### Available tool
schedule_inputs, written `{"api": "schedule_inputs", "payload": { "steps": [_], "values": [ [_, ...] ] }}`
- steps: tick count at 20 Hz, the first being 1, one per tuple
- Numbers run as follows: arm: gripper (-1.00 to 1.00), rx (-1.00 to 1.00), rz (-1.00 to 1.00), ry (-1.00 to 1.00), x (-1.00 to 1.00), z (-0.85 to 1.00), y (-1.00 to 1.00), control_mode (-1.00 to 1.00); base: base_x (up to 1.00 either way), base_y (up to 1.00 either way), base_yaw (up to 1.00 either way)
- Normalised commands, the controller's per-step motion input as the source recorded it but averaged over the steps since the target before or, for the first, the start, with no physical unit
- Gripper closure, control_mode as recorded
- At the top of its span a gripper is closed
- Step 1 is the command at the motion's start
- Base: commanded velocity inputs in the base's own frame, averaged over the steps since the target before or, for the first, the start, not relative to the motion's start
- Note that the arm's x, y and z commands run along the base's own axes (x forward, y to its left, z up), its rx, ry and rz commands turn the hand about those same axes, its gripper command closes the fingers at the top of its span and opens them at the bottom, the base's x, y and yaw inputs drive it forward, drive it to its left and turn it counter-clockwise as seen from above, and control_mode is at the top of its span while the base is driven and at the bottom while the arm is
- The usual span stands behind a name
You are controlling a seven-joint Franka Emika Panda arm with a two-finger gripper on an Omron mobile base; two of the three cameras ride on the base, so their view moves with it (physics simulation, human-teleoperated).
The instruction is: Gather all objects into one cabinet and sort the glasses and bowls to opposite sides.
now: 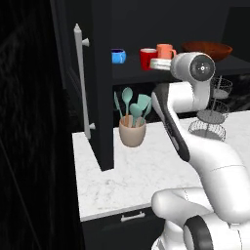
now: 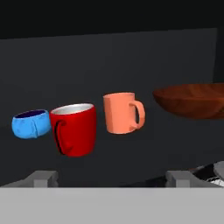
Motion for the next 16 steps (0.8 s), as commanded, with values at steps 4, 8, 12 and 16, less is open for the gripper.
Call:
{"api": "schedule_inputs", "payload": {
  "steps": [4,8,12,16],
  "values": [
    [-1.0,0.17,-0.09,0.23,-1.0,0.55,-0.38,-1.0,0.0,0.0,0.0],
    [-1.0,0.06,0.07,0.02,-0.98,0.35,-0.09,-1.0,0.0,0.0,0.0],
    [-1.0,0.0,0.25,-0.28,-0.99,-0.07,-0.1,-1.0,0.0,0.0,0.0],
    [-1.0,0.0,0.24,-0.42,-1.0,-0.15,-0.14,-1.0,0.0,0.0,0.0]
  ]
}}
